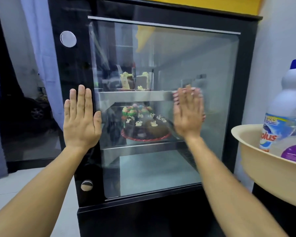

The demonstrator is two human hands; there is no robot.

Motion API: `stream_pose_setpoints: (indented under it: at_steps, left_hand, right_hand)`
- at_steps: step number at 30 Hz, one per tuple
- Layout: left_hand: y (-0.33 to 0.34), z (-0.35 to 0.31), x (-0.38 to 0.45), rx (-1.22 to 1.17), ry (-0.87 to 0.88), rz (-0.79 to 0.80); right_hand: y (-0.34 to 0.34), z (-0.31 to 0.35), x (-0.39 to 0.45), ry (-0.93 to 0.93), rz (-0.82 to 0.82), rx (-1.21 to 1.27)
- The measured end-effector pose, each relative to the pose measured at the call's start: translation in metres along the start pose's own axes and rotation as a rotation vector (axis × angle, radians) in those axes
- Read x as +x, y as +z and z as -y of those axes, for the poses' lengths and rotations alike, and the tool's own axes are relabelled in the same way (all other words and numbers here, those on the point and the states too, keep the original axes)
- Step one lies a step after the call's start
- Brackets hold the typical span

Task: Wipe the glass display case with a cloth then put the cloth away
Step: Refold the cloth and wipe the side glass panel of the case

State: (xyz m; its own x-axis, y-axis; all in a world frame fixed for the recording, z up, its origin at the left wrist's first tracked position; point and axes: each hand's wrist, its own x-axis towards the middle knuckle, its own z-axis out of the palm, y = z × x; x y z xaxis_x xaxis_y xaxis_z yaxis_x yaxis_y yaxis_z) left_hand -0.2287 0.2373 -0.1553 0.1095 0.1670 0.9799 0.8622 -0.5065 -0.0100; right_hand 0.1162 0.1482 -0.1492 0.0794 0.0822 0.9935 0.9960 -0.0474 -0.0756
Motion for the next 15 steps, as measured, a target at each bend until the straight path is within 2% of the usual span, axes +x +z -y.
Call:
stream_pose_setpoints:
  at_steps: [1, 3, 5, 6, 7, 8, 10, 11, 12, 13, 15]
  left_hand:
    - [0.0, 0.0, -0.001, 0.003, -0.001, -0.001]
    - [0.0, 0.0, -0.001, 0.009, 0.0, -0.004]
    - [0.001, -0.001, -0.002, 0.008, -0.001, -0.01]
    - [0.002, -0.002, -0.002, 0.011, -0.002, -0.016]
    - [0.002, -0.002, -0.002, 0.015, -0.005, -0.019]
    - [0.002, -0.001, -0.001, 0.014, -0.004, -0.014]
    - [0.001, 0.0, -0.002, 0.006, -0.004, -0.009]
    - [0.001, -0.001, -0.002, 0.0, -0.002, -0.01]
    - [0.001, -0.001, -0.002, -0.004, -0.001, -0.012]
    - [0.001, -0.001, -0.001, -0.01, 0.001, -0.012]
    - [0.001, -0.001, -0.002, -0.013, -0.001, -0.014]
  right_hand:
    - [-0.002, -0.027, 0.012, 0.108, -0.034, -0.012]
    - [-0.009, -0.072, 0.006, 0.484, -0.14, 0.007]
    - [-0.014, -0.081, -0.028, 0.958, -0.214, 0.123]
    - [-0.013, -0.072, -0.05, 1.083, -0.219, 0.149]
    - [-0.012, -0.056, -0.069, 1.069, -0.197, 0.134]
    - [-0.01, -0.04, -0.086, 0.908, -0.166, 0.103]
    - [-0.003, -0.027, -0.095, 0.366, 0.02, 0.04]
    - [-0.001, -0.033, -0.081, 0.144, 0.067, 0.018]
    - [-0.001, -0.038, -0.057, 0.012, 0.06, 0.003]
    - [-0.003, -0.042, -0.03, -0.032, 0.021, -0.01]
    - [-0.005, -0.057, 0.016, 0.098, -0.049, -0.014]
